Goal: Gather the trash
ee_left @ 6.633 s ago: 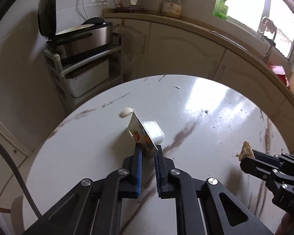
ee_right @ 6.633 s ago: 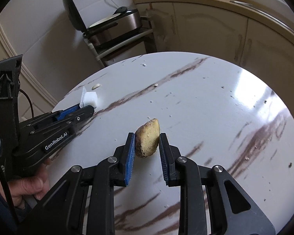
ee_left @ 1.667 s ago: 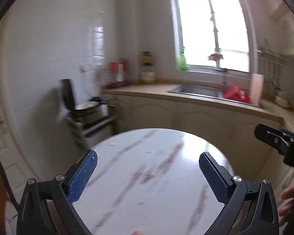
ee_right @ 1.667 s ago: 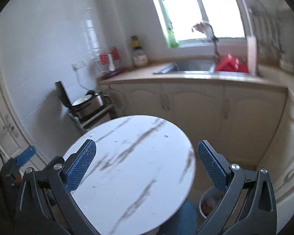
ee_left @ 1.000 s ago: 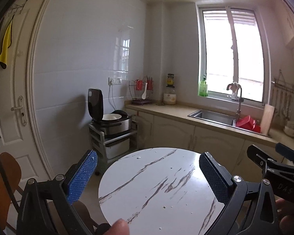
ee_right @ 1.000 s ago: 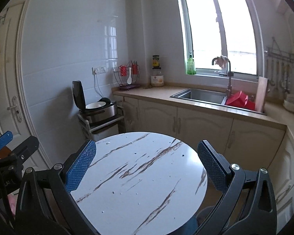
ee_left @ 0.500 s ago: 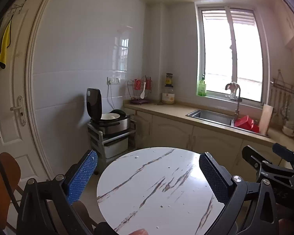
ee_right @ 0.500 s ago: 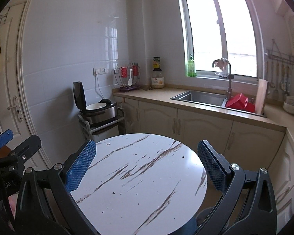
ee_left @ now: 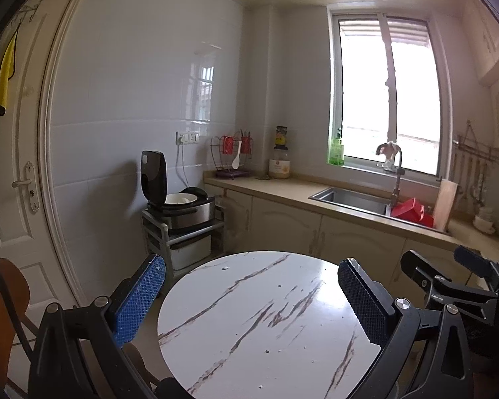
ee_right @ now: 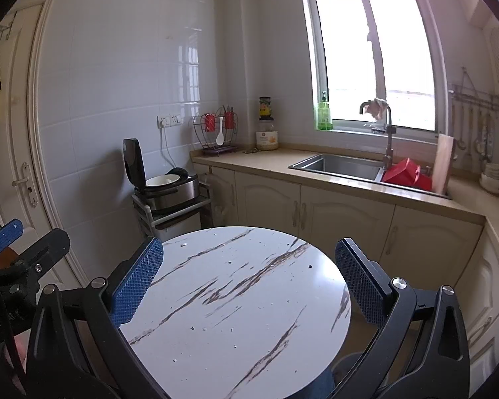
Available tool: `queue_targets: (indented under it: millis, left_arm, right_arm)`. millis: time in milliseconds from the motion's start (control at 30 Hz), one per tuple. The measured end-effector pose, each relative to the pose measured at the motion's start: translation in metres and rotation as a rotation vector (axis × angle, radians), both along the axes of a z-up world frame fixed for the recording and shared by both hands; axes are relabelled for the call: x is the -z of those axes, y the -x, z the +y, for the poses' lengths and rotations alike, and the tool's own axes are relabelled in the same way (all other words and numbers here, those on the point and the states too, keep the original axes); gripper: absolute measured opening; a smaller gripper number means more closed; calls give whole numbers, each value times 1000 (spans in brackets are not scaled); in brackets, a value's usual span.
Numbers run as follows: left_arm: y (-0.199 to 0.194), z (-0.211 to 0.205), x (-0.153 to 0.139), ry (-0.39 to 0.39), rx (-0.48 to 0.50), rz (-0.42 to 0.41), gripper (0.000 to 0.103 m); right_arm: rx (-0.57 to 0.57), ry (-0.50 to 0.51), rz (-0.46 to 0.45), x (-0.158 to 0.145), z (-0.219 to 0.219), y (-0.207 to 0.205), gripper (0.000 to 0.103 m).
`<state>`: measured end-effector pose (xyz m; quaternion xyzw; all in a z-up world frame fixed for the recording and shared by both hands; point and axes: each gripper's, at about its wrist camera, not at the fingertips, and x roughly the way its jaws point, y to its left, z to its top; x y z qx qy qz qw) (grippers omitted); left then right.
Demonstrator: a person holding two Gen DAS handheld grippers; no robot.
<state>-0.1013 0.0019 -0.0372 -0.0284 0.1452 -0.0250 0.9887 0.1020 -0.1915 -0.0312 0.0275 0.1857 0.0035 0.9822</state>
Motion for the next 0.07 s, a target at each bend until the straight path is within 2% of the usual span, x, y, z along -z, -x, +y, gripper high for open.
queue_targets:
  millis: [67]
  left_arm:
    - [-1, 3, 0, 5, 0, -5, 102]
  right_arm:
    - [0, -1, 2, 0, -1, -1, 103]
